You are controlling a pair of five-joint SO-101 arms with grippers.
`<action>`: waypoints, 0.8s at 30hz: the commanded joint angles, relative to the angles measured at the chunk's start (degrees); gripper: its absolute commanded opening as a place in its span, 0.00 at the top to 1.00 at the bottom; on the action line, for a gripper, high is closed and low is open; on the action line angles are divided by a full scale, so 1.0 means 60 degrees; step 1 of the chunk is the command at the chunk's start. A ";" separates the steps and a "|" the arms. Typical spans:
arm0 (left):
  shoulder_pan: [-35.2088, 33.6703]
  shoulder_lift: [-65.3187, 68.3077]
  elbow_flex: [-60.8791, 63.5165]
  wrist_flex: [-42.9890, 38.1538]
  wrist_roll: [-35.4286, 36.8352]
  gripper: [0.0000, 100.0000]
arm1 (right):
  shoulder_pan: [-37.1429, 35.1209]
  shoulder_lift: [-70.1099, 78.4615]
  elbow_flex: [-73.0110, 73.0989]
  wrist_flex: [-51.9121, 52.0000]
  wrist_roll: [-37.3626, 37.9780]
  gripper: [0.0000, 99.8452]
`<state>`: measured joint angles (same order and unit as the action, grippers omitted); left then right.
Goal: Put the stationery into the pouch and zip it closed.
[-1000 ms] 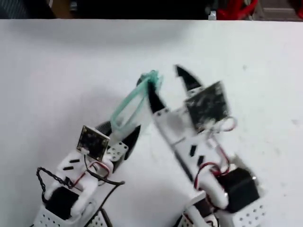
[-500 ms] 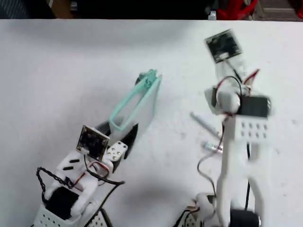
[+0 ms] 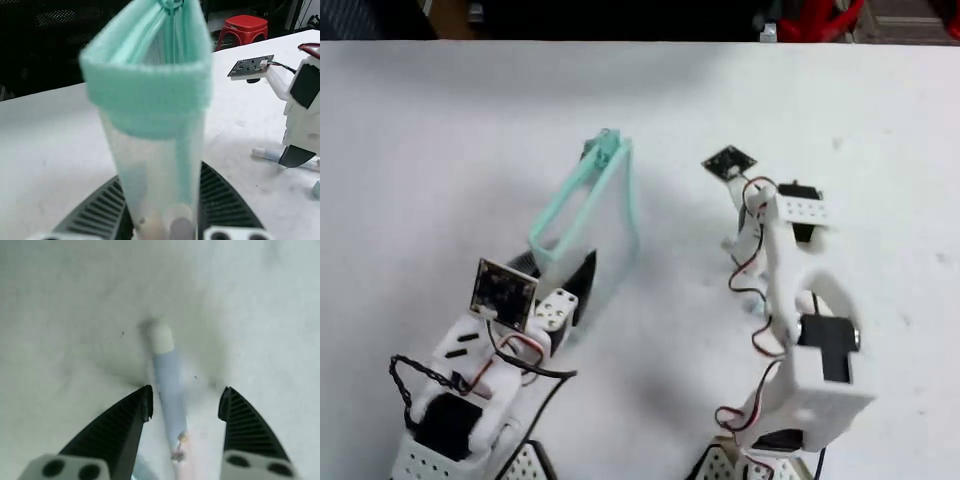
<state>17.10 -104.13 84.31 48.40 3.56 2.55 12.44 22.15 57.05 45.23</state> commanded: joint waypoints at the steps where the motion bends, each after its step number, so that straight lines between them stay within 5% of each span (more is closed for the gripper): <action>1: -0.0051 -0.0066 -0.0440 -0.0278 0.0000 0.85 | -0.0154 0.0125 -0.0073 -0.0388 0.0088 0.79; 9: -0.0037 -0.0066 -0.0440 -0.0278 0.0000 0.85 | -0.0110 0.0183 -0.0205 -0.0725 0.0088 0.99; 20: 0.0212 -0.0066 -0.0440 -0.0234 0.0000 0.84 | 0.0256 -0.2527 -0.1802 0.1531 0.0000 0.98; 24: 0.0725 -0.0066 -0.0425 0.0147 0.0000 0.78 | -0.0183 -0.4740 -0.2784 0.2396 -0.1070 0.98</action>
<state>19.38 -104.13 84.31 48.66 3.47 3.25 -4.62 11.16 68.40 43.30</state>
